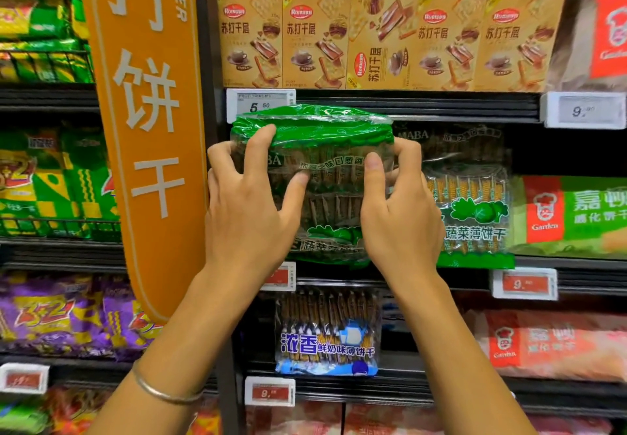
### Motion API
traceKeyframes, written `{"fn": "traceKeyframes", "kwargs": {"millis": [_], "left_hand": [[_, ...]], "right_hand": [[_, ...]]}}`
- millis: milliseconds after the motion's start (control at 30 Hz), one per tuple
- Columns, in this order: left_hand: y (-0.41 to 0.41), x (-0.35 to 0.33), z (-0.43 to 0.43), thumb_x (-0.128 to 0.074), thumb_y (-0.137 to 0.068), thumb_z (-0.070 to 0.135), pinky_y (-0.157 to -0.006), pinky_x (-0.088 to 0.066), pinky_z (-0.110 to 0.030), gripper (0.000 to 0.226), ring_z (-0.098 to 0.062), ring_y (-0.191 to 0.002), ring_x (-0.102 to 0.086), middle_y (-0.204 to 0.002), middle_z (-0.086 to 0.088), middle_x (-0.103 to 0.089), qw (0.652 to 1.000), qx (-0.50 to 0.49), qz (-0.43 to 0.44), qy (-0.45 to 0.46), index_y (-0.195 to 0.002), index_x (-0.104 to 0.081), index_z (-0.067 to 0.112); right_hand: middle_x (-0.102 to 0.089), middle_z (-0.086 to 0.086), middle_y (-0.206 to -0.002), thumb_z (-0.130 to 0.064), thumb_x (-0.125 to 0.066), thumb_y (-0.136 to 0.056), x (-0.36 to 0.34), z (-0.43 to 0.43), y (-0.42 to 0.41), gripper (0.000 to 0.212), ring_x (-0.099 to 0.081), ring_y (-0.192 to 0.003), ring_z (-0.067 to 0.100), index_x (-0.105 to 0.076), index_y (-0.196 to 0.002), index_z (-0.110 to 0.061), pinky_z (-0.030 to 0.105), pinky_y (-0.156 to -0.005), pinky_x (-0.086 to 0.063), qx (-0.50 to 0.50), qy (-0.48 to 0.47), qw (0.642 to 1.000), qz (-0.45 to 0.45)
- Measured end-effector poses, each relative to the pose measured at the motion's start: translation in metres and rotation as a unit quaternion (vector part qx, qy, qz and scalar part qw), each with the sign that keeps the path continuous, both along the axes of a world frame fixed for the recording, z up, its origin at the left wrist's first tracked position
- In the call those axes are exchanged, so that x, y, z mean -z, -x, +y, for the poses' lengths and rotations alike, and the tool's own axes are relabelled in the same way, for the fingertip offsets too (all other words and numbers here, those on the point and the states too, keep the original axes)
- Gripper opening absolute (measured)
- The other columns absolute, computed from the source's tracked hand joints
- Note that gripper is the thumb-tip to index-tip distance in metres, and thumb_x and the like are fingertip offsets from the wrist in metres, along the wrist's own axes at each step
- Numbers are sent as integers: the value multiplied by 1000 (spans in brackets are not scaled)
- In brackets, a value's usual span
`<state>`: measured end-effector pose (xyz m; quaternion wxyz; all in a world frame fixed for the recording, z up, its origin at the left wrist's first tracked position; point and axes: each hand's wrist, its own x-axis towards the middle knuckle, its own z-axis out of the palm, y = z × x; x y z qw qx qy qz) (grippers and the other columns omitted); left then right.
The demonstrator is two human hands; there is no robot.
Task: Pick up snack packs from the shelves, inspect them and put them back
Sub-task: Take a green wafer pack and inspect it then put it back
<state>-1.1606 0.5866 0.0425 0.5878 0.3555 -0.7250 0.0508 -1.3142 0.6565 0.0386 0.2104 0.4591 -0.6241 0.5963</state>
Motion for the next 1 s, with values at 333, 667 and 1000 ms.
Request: {"fn": "traceKeyframes", "kwargs": {"millis": [333, 667, 1000], "left_hand": [[-1, -4, 1, -62, -97, 50, -86, -45, -38, 63, -34, -118, -50, -136, -13, -39, 1000, -1, -18, 24, -151, -37, 32], [8, 31, -5, -67, -98, 16, -129, -13, -25, 92, -2, -159, -10, -174, 6, -14, 977, 146, 151, -24, -167, -6, 13], [-4, 47, 7, -56, -100, 59, -71, -37, -4, 86, 26, -90, -43, -120, 15, -45, 990, 113, 57, -61, -165, -3, 42]], "right_hand": [[-64, -6, -93, -58, -34, -105, -6, 6, 9, 29, -64, -80, 25, -38, -127, -39, 36, -64, -42, -7, -27, 999, 23], [-56, -16, -131, -32, -58, -105, 21, 1, 1, 41, -50, -114, -8, -53, -146, -25, 38, -104, -51, -117, 35, 991, -59], [-63, 0, -106, -41, -56, -105, 34, 21, 11, 28, -57, -94, 14, -68, -117, -20, 39, -83, -48, -78, 21, 992, -98]]}}
